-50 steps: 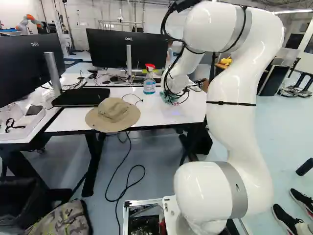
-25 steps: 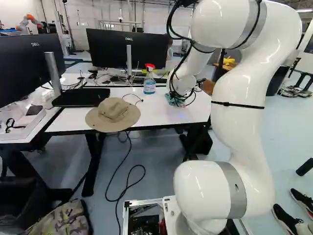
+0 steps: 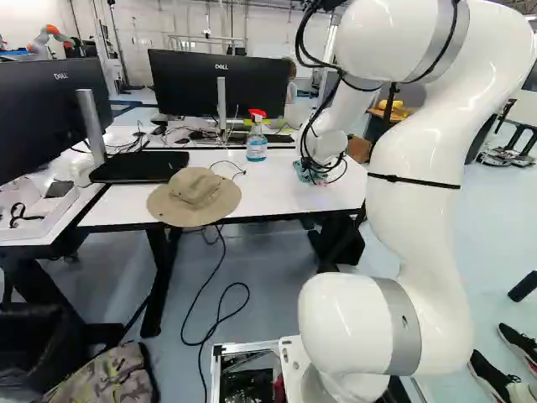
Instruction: Clean the table with the green towel
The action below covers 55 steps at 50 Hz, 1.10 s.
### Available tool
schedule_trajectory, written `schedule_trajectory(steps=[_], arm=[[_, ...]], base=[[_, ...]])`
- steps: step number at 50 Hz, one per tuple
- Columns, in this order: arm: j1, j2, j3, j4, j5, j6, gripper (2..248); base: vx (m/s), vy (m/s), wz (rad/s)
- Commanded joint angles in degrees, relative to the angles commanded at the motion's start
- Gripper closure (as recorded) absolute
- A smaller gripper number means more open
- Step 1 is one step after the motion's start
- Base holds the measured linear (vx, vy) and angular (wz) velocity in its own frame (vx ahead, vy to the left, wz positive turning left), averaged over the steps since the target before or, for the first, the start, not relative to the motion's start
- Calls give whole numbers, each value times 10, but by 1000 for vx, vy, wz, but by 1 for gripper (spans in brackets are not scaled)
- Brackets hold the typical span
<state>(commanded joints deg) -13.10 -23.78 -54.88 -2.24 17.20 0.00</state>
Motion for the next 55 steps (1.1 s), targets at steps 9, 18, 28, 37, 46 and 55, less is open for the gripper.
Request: schedule_trajectory(steps=[9,18,28,37,46,55], arm=[[-13,-12,-15,0,0,0,201],[-26,-26,-34,0,0,0,201],[-34,-47,-61,0,0,0,201],[-31,-66,-86,0,0,0,201],[-24,-85,-112,0,0,0,201],[-13,-99,-131,0,0,0,201]], base=[[0,0,0],[0,0,0],[0,0,0],[0,0,0],[0,0,0],[0,0,0]])
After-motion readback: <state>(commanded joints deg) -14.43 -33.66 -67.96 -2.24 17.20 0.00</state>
